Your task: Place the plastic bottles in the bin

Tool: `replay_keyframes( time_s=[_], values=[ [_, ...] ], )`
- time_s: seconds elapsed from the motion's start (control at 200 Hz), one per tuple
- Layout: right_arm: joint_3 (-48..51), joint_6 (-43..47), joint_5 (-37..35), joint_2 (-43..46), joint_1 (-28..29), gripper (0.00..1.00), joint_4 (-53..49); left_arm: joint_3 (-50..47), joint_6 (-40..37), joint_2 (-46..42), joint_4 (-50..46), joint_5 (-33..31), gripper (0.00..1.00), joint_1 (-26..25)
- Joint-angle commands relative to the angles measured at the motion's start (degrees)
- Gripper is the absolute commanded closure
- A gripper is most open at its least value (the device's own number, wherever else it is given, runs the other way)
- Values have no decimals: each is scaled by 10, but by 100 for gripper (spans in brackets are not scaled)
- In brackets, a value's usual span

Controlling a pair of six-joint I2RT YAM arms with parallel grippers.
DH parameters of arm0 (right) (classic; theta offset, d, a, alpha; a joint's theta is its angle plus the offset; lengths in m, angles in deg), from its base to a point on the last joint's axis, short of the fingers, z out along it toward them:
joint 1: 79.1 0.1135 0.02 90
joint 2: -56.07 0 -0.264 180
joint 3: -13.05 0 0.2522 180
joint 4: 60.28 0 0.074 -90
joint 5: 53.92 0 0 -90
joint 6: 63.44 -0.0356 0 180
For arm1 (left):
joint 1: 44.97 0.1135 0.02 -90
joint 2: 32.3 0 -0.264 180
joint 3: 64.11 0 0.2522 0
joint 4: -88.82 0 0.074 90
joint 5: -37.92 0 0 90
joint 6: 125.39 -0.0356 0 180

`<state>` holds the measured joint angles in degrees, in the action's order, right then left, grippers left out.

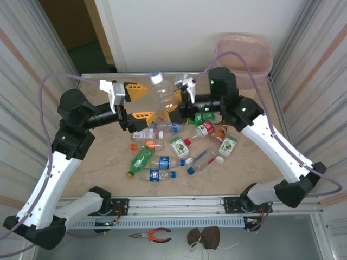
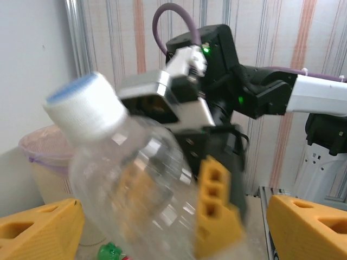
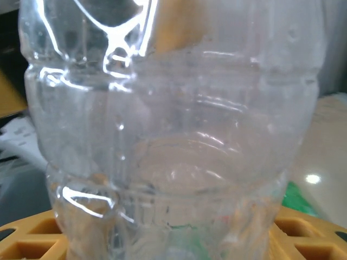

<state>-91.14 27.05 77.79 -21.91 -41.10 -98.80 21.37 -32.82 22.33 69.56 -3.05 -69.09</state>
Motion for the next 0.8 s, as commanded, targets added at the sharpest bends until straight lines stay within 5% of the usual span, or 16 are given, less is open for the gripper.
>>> replay_keyframes(
  time_s=[0.0,0.496,0.797],
  values=[
    [-33,-12,-54,16,-55,43,-38,-9,-19,-22,-16,-33,13,-2],
    [-203,-92,-204,-90,-332,43,-122,-18,-24,-33,-53,-62,13,-2],
    [-409,-67,-348,-283,-394,46,-268,-30,-20,-42,-55,-67,14,-2]
  ],
)
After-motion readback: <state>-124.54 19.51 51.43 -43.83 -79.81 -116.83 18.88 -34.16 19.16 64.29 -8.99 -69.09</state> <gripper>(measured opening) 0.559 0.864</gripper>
